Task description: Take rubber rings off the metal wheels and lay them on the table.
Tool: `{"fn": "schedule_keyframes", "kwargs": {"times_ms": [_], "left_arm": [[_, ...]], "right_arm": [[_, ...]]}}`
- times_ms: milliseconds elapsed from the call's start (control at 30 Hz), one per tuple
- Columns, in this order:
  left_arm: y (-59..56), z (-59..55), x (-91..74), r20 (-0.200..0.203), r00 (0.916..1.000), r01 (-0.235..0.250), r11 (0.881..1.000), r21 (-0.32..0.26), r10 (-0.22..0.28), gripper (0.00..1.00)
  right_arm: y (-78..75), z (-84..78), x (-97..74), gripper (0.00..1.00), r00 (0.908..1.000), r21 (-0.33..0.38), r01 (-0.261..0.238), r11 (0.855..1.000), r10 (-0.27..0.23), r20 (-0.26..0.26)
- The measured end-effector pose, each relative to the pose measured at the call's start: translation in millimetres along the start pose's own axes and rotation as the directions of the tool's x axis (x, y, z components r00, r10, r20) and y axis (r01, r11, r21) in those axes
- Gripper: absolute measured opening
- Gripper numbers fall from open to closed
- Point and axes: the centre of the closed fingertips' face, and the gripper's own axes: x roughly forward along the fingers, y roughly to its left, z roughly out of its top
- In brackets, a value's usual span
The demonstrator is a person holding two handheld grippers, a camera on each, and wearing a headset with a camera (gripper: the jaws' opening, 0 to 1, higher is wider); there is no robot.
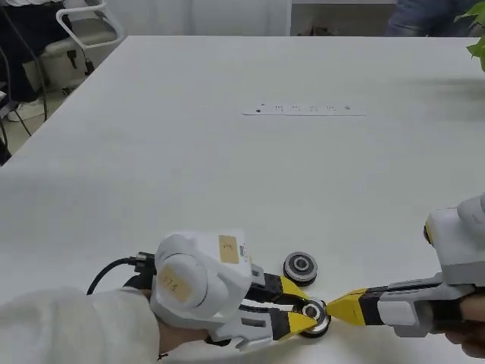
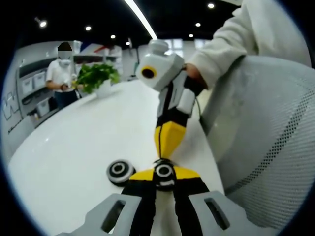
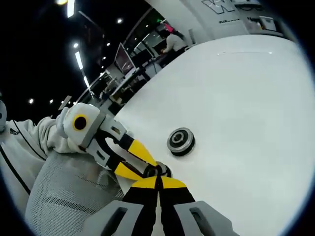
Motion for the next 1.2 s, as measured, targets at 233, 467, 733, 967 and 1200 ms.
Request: {"fn": "schedule_keyframes", "kwargs": {"times_ms": [233, 467, 733, 967, 1200], "left_arm": [[0.0, 0.1, -0.1, -0.003, 1.0000, 0.001, 1.000, 0.006, -0.001, 0.13], [-0.2, 0.0, 0.0, -0.004, 1.0000, 0.001, 1.000, 0.006, -0.001, 0.13], [0.2, 0.2, -0.2, 0.001, 1.0000, -0.005, 1.000, -0.007, 0.005, 0.13], [-0.3, 0.9, 0.0, 0.001, 1.0000, -0.009, 1.000, -0.019, 0.009, 0.14], [-3.6, 13.3, -7.5, 0.012, 0.9994, 0.034, 0.999, -0.036, -0.034, 0.18]], "right_arm": [[2.7, 1.5, 0.4, 0.00, 1.0000, 0.006, -0.006, 1.000, 0.006, 0.003], [8.1, 3.2, 2.0, 0.00, 0.9996, -0.003, -0.026, 1.000, 0.026, 0.006], [8.5, 2.6, 3.7, 0.00, 0.9997, -0.089, -0.001, 0.996, -0.001, -0.024], [3.5, 5.6, 2.0, 0.00, 0.9998, -0.092, 0.008, 0.996, -0.010, -0.015], [1.1, 3.4, 1.3, 0.00, 0.9995, -0.088, 0.014, 0.996, -0.016, -0.026]]}}
